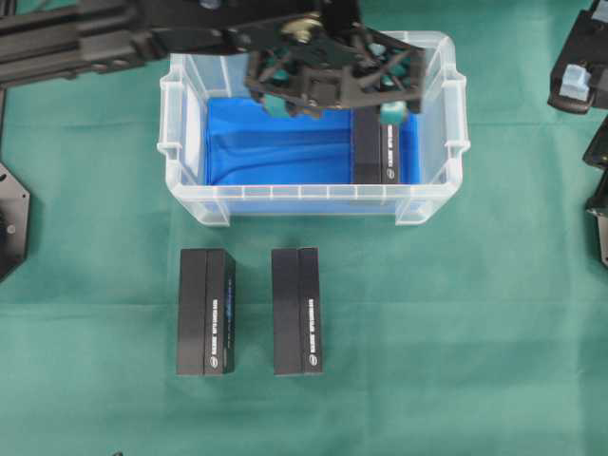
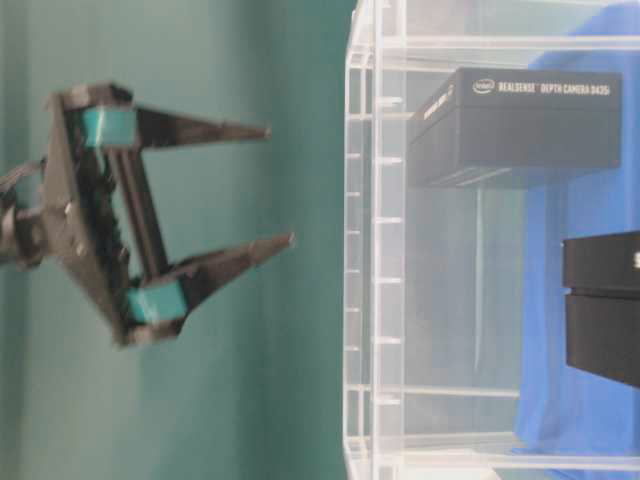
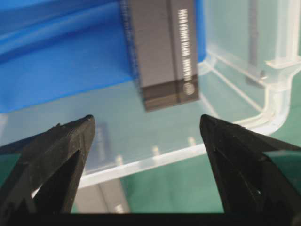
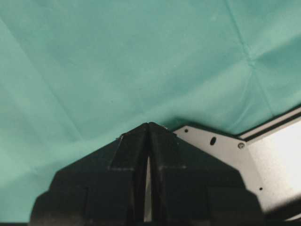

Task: Take the box out of the case with the left arm.
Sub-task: 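Move the open left gripper over the right black box in the case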

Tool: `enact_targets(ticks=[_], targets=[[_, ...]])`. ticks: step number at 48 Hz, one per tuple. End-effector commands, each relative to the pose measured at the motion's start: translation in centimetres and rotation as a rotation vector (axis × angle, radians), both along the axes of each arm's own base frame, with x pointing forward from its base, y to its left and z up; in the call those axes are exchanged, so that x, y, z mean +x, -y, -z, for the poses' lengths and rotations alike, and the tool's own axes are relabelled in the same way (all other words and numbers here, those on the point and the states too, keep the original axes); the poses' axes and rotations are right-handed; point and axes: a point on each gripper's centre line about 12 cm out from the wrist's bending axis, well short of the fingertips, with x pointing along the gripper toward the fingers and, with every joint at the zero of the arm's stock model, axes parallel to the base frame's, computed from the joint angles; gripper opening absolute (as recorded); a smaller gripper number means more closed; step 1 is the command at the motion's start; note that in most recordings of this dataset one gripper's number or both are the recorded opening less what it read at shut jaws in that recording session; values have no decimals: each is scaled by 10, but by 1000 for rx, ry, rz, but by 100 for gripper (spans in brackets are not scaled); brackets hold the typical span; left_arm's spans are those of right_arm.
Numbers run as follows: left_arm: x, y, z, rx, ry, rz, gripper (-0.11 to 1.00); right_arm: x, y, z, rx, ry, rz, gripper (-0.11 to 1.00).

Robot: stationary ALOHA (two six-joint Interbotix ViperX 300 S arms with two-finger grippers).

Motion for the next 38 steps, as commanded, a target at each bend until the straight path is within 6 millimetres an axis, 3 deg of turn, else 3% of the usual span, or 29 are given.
enact_targets(ticks=[1,12,22,38], targets=[[8,2,-18,9,62,9,91,2,0,-3,-4,12,-2,0],[33,-1,-14,21,77,41,91,1,0,-3,-4,13,-5,0],[26,-4,-10,4,-19,26,91,1,0,-3,-4,15,-6,0],[28,-9,-7,6,-7,18,91,1,0,-3,-7,13,-20,0]])
